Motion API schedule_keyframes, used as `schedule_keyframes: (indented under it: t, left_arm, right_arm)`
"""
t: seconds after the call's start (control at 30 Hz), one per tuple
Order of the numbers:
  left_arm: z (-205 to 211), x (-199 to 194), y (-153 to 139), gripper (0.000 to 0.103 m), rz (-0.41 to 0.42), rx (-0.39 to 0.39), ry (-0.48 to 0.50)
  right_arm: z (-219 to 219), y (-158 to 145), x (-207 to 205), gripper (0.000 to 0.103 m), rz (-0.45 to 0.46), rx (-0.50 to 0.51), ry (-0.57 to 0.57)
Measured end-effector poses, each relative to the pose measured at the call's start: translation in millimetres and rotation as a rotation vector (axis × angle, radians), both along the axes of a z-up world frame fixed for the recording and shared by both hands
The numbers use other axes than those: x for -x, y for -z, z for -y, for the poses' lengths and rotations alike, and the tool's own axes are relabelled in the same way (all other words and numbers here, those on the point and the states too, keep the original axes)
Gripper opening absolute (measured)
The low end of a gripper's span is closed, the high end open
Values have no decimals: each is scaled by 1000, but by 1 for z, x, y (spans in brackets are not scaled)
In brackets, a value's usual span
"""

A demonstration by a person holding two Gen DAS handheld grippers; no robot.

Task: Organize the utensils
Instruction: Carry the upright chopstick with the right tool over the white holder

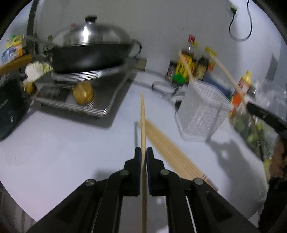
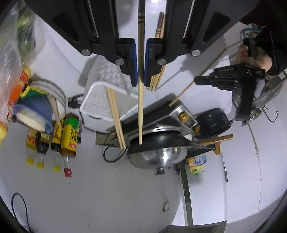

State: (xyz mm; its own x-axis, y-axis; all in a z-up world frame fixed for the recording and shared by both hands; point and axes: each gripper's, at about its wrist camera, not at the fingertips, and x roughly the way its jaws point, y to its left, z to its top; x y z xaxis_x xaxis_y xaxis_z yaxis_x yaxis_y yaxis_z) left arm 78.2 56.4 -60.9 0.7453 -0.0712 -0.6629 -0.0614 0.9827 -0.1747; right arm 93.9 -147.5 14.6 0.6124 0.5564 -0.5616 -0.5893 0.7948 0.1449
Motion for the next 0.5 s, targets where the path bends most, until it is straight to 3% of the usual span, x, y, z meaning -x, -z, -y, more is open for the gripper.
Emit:
schedule_keyframes:
  t: [0.13, 0.5]
  left_arm:
    - [-2, 2, -25, 5, 89, 25, 19]
    - [-14, -16, -46, 5, 171, 93, 58]
  right_arm:
    - [-1, -20, -18, 6, 26, -5, 6]
    - [-18, -55, -93, 6, 39, -21, 15]
